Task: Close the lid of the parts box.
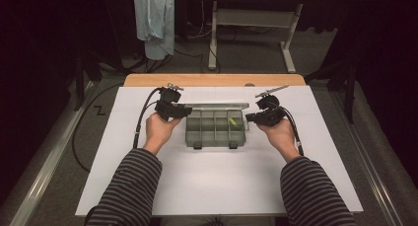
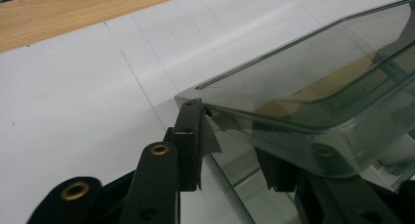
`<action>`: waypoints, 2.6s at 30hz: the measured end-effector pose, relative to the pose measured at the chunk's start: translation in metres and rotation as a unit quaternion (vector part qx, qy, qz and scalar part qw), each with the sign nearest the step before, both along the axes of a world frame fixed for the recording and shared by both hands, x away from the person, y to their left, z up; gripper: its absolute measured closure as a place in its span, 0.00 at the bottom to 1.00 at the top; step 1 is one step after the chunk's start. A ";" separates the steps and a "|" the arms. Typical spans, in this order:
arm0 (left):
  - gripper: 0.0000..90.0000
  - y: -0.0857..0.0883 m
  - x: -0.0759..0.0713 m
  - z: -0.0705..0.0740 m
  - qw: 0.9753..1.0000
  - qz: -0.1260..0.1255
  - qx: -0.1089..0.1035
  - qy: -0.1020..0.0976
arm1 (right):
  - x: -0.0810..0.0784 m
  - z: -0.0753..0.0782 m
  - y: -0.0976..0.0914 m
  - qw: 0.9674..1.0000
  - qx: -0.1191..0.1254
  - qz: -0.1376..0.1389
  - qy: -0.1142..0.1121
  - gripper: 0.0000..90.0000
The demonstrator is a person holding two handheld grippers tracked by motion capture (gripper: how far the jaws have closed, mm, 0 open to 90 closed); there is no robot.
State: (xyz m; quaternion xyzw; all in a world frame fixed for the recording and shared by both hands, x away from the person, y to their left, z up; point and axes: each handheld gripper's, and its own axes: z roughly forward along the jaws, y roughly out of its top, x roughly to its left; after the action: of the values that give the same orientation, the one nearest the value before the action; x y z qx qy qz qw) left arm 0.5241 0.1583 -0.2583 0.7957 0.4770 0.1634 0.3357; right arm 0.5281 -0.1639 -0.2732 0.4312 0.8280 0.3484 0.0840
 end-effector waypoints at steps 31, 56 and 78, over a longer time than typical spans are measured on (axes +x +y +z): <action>0.60 0.002 -0.005 -0.007 1.000 -0.012 0.001 0.026 | -0.004 0.012 0.001 1.000 0.014 0.020 -0.014 1.00; 0.77 0.012 -0.025 -0.012 0.999 -0.034 -0.019 0.022 | -0.010 0.003 0.001 0.999 0.012 0.032 -0.004 1.00; 0.78 0.020 -0.041 -0.022 0.999 -0.040 -0.022 0.022 | -0.018 -0.006 -0.004 0.999 0.018 0.041 -0.007 1.00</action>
State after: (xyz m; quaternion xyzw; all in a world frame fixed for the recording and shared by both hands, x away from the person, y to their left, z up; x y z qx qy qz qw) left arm 0.4830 0.1784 -0.2803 0.8099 0.4556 0.1220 0.3486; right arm 0.5103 -0.1676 -0.2792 0.3958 0.8379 0.3697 0.0678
